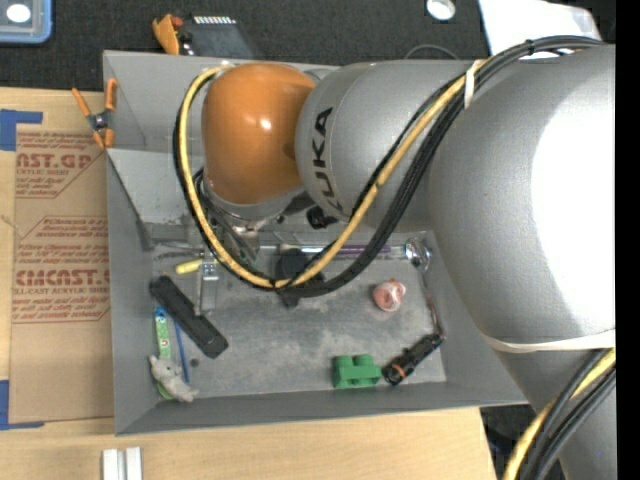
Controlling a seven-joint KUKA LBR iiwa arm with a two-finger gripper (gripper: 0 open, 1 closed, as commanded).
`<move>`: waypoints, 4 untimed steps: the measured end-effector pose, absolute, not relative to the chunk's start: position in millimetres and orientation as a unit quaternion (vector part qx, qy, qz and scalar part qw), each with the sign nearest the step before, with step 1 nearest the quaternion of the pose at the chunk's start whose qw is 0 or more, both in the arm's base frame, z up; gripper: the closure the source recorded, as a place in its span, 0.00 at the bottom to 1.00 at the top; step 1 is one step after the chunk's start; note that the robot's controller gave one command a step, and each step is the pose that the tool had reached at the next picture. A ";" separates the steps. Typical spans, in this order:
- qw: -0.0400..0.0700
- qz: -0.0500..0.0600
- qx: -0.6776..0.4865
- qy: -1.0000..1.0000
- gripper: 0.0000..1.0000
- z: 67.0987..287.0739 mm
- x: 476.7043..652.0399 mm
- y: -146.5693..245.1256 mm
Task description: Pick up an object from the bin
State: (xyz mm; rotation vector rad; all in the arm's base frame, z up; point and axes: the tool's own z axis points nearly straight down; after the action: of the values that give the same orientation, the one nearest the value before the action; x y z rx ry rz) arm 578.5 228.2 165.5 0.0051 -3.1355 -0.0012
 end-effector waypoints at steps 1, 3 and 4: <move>-0.001 -0.001 0.001 -1.000 0.00 170.3 580.7 227.0; 0.000 -0.001 -0.107 -0.994 0.00 105.9 518.8 224.1; -0.003 -0.003 -0.084 -0.996 0.00 90.9 525.6 228.1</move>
Offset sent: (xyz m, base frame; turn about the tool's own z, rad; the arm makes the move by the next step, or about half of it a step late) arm -0.0496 0.0011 -0.0955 0.1085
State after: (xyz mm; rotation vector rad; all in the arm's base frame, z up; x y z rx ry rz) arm 525.6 228.1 90.9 -0.2640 -3.1360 -0.0090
